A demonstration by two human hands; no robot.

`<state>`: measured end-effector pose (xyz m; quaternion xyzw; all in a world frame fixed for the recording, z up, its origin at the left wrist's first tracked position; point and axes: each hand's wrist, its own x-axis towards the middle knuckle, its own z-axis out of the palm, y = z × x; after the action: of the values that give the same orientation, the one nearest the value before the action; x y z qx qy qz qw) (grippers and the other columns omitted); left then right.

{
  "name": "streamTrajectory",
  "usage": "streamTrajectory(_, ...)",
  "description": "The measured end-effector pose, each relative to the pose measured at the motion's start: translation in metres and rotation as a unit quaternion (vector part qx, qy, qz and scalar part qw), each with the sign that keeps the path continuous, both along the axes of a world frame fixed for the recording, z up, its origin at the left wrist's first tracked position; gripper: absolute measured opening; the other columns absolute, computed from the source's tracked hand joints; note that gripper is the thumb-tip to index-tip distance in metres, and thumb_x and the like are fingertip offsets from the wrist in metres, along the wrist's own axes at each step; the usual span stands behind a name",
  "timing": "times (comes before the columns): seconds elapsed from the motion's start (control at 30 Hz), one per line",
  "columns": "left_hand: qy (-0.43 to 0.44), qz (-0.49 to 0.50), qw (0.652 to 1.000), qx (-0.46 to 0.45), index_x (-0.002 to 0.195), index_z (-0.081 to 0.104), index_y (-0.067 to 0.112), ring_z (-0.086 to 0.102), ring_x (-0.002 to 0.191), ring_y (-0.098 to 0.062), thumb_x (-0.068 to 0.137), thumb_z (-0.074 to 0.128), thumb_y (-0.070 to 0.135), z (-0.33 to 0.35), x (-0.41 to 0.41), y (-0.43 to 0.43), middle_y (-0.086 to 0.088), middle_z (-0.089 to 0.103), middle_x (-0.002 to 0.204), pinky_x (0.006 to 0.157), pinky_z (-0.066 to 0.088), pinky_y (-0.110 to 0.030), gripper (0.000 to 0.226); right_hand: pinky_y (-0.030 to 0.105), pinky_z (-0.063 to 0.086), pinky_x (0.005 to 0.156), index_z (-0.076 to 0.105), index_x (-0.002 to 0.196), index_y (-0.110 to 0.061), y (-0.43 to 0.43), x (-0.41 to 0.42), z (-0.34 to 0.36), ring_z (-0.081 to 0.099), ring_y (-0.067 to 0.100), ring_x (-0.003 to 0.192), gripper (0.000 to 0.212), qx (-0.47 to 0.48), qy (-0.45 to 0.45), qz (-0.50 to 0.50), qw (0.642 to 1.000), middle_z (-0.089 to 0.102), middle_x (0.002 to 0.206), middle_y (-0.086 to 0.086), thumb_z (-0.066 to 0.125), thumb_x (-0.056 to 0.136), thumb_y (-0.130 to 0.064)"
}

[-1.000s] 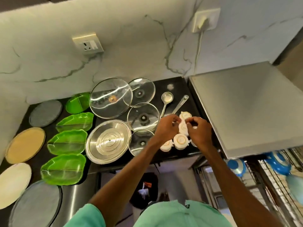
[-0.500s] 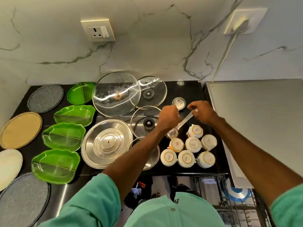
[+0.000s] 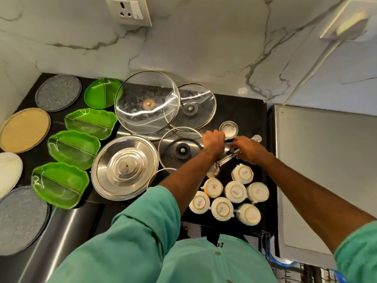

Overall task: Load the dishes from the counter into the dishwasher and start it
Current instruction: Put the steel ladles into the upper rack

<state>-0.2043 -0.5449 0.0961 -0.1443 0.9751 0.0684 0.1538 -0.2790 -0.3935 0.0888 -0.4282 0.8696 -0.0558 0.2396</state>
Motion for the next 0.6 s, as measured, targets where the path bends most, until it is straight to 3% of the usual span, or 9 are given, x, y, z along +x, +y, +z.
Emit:
streamTrajectory(0.1, -0.005, -0.005, 0.999, -0.034, 0.130, 0.055, 0.018, 0.058, 0.119, -0.028, 0.097, 0.058, 0.025, -0.006, -0.002, 0.005, -0.005, 0.060, 0.128, 0.092, 0.048, -0.037, 0.034, 0.032, 0.051, 0.082, 0.072, 0.101, -0.020, 0.004, -0.003, -0.003, 0.061, 0.022, 0.102, 0.023, -0.002, 0.034, 0.017, 0.999, 0.065, 0.112, 0.002, 0.080, 0.081, -0.016)
streamTrajectory(0.23, 0.004, 0.018, 1.000, -0.016, 0.128, 0.055, 0.016, 0.061, 0.117, -0.028, 0.095, 0.061, 0.021, -0.007, -0.010, 0.009, -0.007, 0.061, 0.126, 0.090, 0.050, -0.036, 0.035, 0.028, 0.047, 0.075, 0.072, 0.105, -0.022, 0.013, -0.012, -0.006, 0.061, 0.020, 0.098, 0.027, 0.022, 0.077, 0.009, 0.997, 0.065, 0.107, 0.001, 0.082, 0.080, -0.018)
streamTrajectory(0.47, 0.036, 0.128, 0.986, 0.097, 0.119, 0.056, 0.010, 0.062, 0.111, -0.033, 0.090, 0.062, 0.013, -0.010, -0.026, 0.015, -0.013, 0.060, 0.121, 0.089, 0.052, -0.042, 0.030, 0.038, 0.046, 0.092, 0.067, 0.113, -0.023, 0.033, -0.031, -0.009, 0.057, 0.023, 0.110, 0.029, 0.054, 0.131, 0.019, 0.990, 0.063, 0.113, 0.003, 0.077, 0.086, -0.025)
streamTrajectory(0.6, 0.053, 0.172, 0.975, 0.132, 0.111, 0.061, 0.008, 0.066, 0.102, -0.034, 0.085, 0.068, 0.009, -0.001, -0.036, 0.017, -0.012, 0.066, 0.112, 0.081, 0.058, -0.042, 0.026, 0.040, 0.041, 0.096, 0.061, 0.097, -0.025, 0.037, -0.043, -0.005, 0.055, 0.021, 0.107, 0.017, 0.054, 0.074, 0.004, 0.996, 0.063, 0.105, -0.001, 0.074, 0.087, -0.024)
